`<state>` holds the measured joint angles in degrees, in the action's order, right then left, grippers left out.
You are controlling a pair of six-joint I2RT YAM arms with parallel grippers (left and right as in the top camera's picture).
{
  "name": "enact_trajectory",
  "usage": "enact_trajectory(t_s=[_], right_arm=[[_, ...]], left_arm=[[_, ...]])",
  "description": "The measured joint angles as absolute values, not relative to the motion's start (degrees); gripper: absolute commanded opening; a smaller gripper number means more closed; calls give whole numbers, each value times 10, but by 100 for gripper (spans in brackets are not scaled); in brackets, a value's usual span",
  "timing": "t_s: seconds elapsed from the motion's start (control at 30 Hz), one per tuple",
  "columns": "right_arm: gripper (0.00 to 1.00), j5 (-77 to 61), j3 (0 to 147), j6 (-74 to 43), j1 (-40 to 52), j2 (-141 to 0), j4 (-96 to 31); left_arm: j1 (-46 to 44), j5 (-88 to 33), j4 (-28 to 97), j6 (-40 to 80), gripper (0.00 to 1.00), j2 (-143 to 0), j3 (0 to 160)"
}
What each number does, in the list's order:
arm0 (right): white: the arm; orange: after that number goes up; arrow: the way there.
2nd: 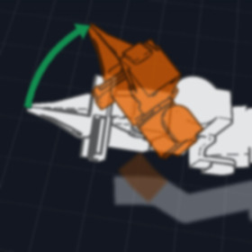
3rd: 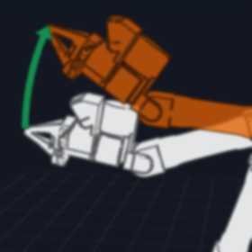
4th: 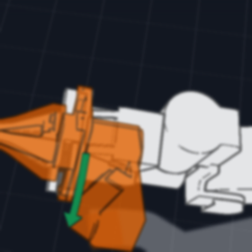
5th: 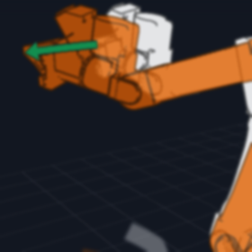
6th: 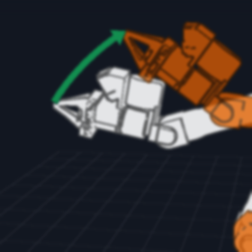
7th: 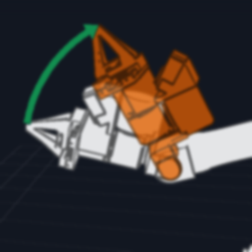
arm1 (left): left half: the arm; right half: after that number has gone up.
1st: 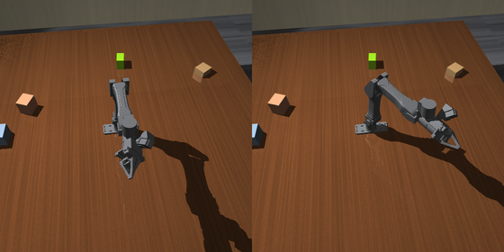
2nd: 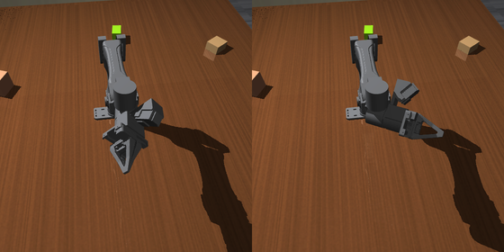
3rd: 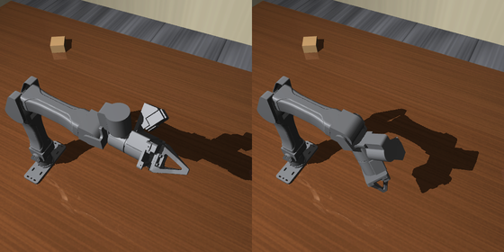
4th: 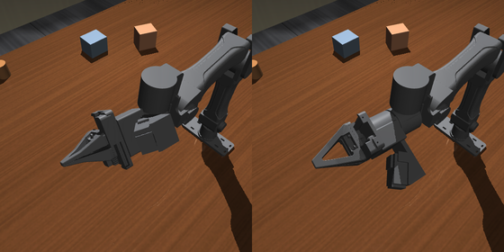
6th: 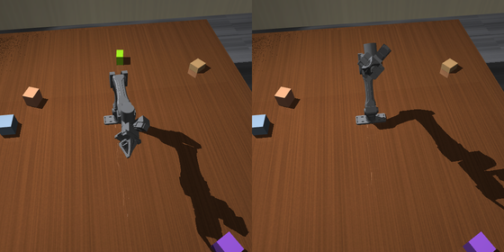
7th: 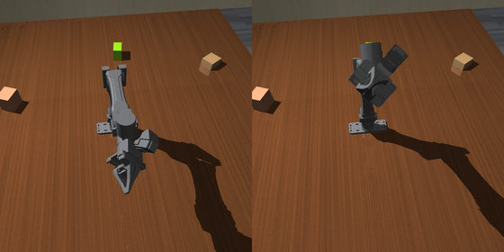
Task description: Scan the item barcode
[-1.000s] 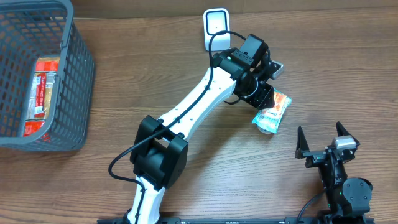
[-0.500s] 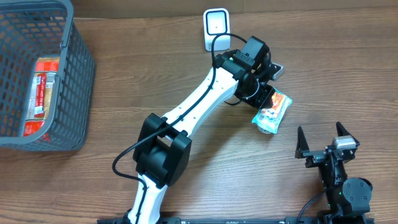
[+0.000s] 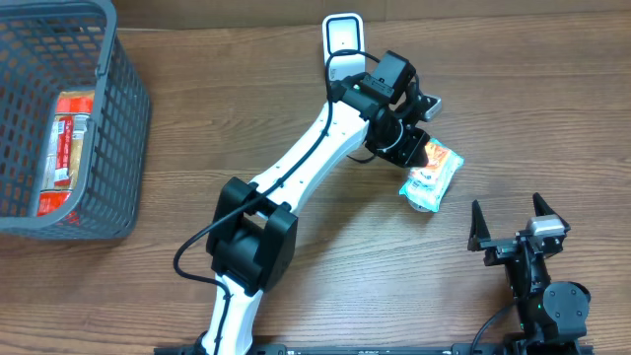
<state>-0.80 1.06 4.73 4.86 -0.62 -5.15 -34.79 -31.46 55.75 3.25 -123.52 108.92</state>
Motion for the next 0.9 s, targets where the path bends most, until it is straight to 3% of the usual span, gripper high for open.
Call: enact_trajectory(t_s=[0.17, 0.47, 0.9], right_arm=[[100, -8, 11, 47, 49, -6, -51], [100, -8, 11, 47, 49, -6, -51], [100, -8, 11, 47, 49, -6, -51]], left_arm=[[-343, -261, 592, 33, 4, -1198, 1089], [-343, -57, 700, 91, 4, -1124, 1096], [-356, 254, 769, 321, 4, -1125, 1014]])
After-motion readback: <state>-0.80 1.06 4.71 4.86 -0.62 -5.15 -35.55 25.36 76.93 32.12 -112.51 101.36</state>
